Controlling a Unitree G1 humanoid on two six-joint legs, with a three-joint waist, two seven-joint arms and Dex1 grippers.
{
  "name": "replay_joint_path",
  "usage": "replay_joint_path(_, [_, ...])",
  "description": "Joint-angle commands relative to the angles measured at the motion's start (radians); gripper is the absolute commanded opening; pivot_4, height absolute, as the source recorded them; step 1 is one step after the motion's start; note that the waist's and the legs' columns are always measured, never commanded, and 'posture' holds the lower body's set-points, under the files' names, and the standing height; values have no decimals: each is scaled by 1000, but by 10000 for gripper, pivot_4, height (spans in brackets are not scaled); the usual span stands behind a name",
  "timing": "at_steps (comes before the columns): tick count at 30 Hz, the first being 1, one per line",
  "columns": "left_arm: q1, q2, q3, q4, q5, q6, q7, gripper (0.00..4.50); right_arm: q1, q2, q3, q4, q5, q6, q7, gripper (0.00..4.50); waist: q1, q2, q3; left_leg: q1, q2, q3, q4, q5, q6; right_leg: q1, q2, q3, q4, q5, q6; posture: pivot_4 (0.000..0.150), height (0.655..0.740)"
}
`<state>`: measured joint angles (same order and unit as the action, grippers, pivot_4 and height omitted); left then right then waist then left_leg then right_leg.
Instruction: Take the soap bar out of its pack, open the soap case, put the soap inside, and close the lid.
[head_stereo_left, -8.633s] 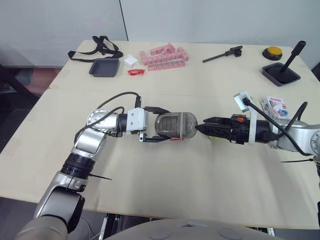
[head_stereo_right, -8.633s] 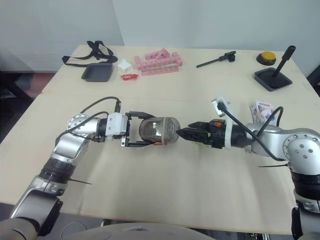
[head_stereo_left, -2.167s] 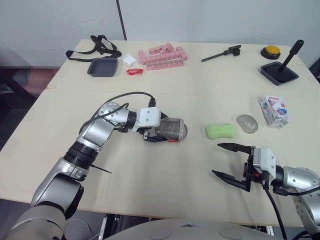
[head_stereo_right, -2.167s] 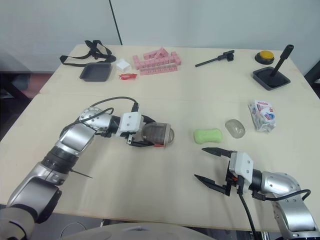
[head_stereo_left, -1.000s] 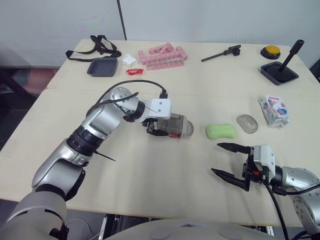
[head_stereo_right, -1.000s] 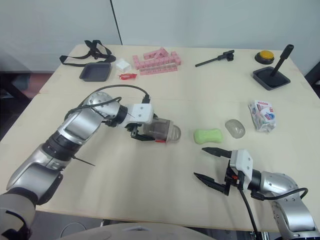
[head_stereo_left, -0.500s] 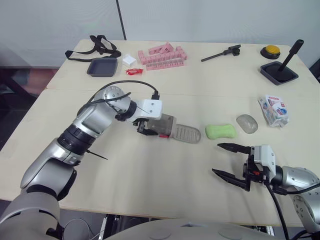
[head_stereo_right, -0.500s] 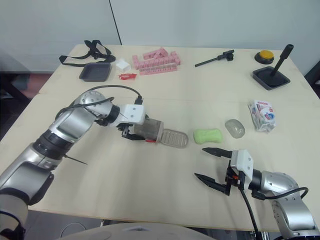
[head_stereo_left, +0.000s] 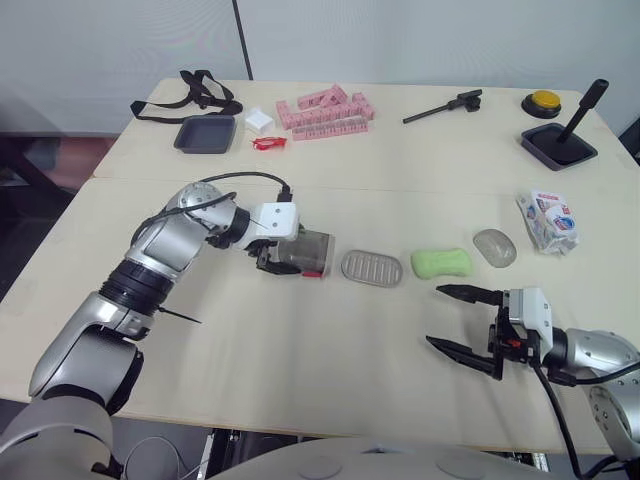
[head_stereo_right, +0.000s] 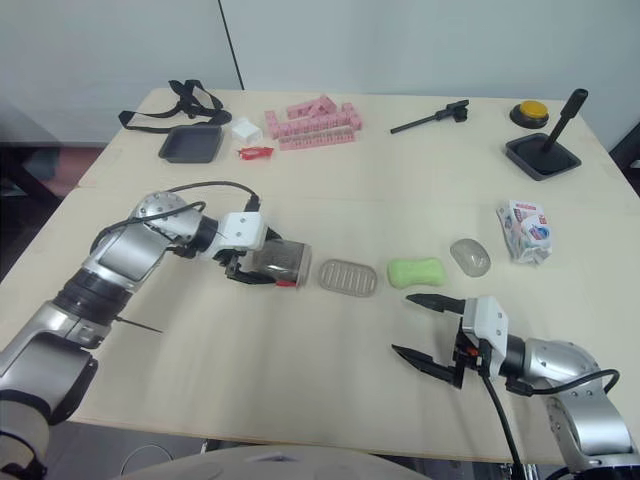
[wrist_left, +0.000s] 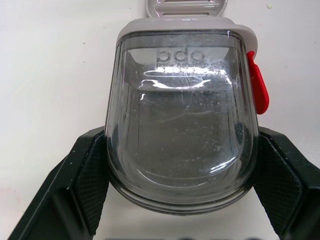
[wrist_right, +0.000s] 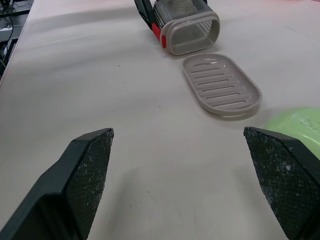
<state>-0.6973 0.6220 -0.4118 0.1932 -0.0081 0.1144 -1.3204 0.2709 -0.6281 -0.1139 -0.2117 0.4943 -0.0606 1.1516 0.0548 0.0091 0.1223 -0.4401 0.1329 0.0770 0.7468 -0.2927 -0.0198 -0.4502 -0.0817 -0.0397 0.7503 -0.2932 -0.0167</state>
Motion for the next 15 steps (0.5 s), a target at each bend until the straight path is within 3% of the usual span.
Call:
replay_joint_path(1, [5,-2,39,14,-35,-25,-16,34577,-1,-11,-12,-13,5,-9,8,44594,0,0,0,0,0,0,0,0,0,0,0,0,0,0,0,1500,7109])
replay_joint_path(3, [5,-1,41,38,-30,-55,-17,44944,2,-12,-12,-17,4,-7,8,45000,-1,0,0,0,0,0,0,0,0,0,0,0,0,0,0,1500,7109])
replay_joint_path(15, [-1,18,114,23,-131,-72,-86,44944,14,-19,-16,-25,7,-3,12,45000,-1,0,0,0,0,0,0,0,0,0,0,0,0,0,0,1500,7109])
